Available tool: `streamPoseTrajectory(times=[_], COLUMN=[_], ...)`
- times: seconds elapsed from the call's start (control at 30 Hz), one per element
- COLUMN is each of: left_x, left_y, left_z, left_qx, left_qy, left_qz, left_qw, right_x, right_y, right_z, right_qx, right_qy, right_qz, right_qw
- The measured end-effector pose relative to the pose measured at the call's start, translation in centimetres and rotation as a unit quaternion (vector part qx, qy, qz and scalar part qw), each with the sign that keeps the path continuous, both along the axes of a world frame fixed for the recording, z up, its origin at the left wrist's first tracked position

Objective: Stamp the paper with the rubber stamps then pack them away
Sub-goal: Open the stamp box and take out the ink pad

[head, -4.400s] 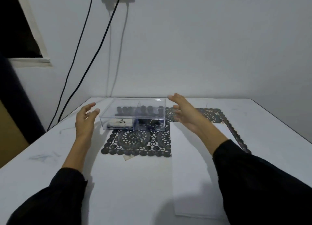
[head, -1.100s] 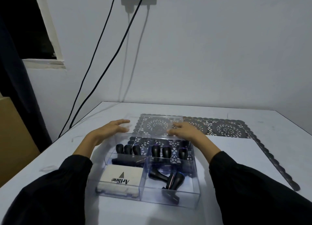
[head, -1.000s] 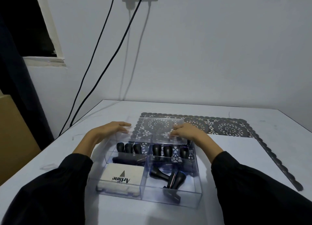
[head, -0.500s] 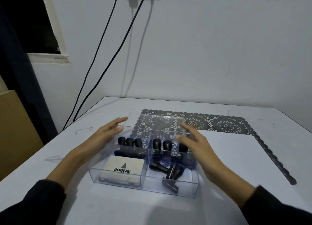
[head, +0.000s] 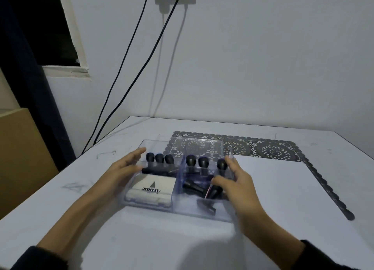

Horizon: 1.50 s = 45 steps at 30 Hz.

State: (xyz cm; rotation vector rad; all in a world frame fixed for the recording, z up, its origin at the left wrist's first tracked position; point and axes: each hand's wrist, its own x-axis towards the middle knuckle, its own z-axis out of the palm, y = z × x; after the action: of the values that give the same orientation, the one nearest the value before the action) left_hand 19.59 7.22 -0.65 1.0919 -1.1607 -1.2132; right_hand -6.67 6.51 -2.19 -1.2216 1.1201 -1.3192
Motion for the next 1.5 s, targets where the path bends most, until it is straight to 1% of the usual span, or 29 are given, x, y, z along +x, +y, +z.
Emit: streamPoseTrajectory(times=[0.1,0.17,0.27,0.37,0.53,0.6,0.67,0.77,0.9,1.0,1.2,1.3,1.43,1.5], left_x=[0.6,1.0,1.0,0.9,0.9,1.0,1.0,0.2,-0.7,-0.8,-1.0,-0.9,-1.0,-1.0], left_y=[-2.3,-4.6,-8.6,-11.9,-14.2,-14.4,-14.7,-14.7,-14.5,-14.4,-14.3,-14.2,-14.6,-14.6], left_z=[2.0,3.1,4.0,3.2,0.3,-0.8,-1.2,-0.8,-0.2,0.0,-0.1,-0.1,-0.4,-0.4], left_qx=[-0.018,-0.016,-0.045,-0.060,-0.029,-0.015,0.009,0.028,0.035,0.041,0.056,0.090,0.089,0.087], left_qy=[-0.055,-0.064,-0.062,-0.077,-0.100,-0.072,-0.015,0.036,0.060,0.061,0.094,0.118,0.121,0.111], left_qz=[-0.012,-0.006,0.002,0.024,0.028,0.046,0.061,0.059,0.048,0.062,0.114,0.112,0.113,0.114], left_qw=[0.998,0.998,0.997,0.995,0.994,0.996,0.998,0.997,0.996,0.995,0.987,0.982,0.982,0.983], right_x=[-0.3,0.0,0.7,0.8,1.1,1.4,1.6,1.4,0.7,0.7,0.6,0.8,0.9,0.8], right_y=[-2.3,-4.7,-8.2,-10.7,-12.4,-13.0,-13.4,-13.6,-13.7,-14.1,-14.0,-13.9,-14.1,-14.0], right_z=[2.8,4.1,4.9,4.5,2.5,2.1,2.1,2.2,2.3,2.1,2.2,2.5,2.8,3.0], right_qx=[-0.010,-0.002,-0.005,0.000,0.050,0.054,0.054,0.058,0.061,0.054,0.028,0.055,0.055,0.052], right_qy=[-0.012,-0.016,-0.014,0.005,-0.002,0.015,0.030,0.043,0.031,0.065,0.131,0.109,0.022,0.016], right_qz=[0.010,-0.001,-0.025,-0.033,-0.033,-0.036,-0.040,-0.046,-0.049,-0.056,-0.059,-0.046,-0.065,-0.075], right_qw=[1.000,1.000,1.000,0.999,0.998,0.998,0.997,0.996,0.996,0.995,0.989,0.991,0.996,0.996])
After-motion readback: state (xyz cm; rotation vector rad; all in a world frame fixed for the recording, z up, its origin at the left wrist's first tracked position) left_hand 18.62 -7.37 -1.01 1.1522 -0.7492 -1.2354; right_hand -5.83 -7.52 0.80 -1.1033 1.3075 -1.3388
